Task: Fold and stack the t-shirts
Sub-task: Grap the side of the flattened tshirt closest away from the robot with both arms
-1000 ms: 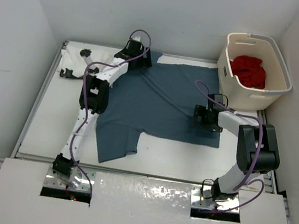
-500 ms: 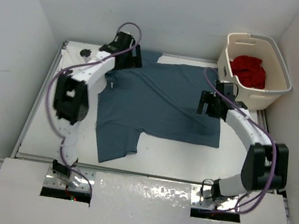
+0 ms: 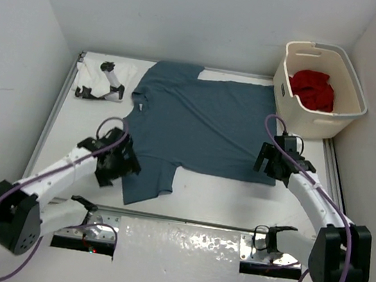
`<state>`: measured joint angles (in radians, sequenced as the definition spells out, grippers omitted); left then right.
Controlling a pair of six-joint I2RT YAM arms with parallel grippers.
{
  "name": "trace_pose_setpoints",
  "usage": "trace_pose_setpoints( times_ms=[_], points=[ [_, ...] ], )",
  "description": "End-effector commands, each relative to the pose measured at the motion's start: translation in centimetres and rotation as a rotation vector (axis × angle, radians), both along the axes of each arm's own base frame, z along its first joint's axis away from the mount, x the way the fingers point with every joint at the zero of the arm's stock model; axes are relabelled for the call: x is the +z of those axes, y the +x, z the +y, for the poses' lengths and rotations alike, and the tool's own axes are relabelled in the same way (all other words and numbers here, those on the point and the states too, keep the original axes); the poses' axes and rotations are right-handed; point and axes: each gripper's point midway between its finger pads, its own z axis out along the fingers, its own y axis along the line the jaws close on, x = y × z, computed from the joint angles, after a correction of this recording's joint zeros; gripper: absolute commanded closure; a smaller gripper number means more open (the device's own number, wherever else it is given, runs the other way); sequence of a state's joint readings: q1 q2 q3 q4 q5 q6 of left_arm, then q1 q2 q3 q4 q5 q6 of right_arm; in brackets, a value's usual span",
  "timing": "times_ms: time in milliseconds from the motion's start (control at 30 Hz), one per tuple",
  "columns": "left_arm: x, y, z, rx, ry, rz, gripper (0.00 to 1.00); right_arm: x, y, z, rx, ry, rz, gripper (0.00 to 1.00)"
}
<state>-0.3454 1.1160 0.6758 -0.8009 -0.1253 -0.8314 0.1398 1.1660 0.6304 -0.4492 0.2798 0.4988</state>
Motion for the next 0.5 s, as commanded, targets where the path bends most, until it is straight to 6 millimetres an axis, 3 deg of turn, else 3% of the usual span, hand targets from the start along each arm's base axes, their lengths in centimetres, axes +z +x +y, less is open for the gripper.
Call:
trace_pose_setpoints(
  times_ms=[0, 33, 100, 167, 333, 467],
  points=[
    [-1.3, -5.2, -1.0, 0.109, -0.102, 0.108, 0.00, 0.5, -0.2, -1.1, -0.059, -0.033, -0.030, 0.01],
    [-2.6, -6.8, -0.8, 0.133, -0.106, 0.152, 0.00, 0.4, -0.4, -1.1, -0.060, -0.033, -0.026, 0.01],
    [-2.9, -7.6, -1.6, 0.136, -0.146, 0.145, 0.01, 0.2, -0.6, -1.0, -0.060, -0.031, -0.019, 0.01],
    [-3.4, -7.5, -2.2, 0.136, -0.167, 0.128, 0.02, 0.2, -0.7, -1.1, -0.062, -0.033, -0.020, 0.01],
    [-6.1, -9.1, -2.3, 0.096, -0.133, 0.238, 0.15, 0.5, -0.7, -1.7, -0.083, -0.062, -0.026, 0.01],
    [-7.1, -9.3, -2.4, 0.086, -0.127, 0.264, 0.37, 0.5, -0.7, -1.8, -0.091, -0.064, -0.026, 0.01]
  ],
)
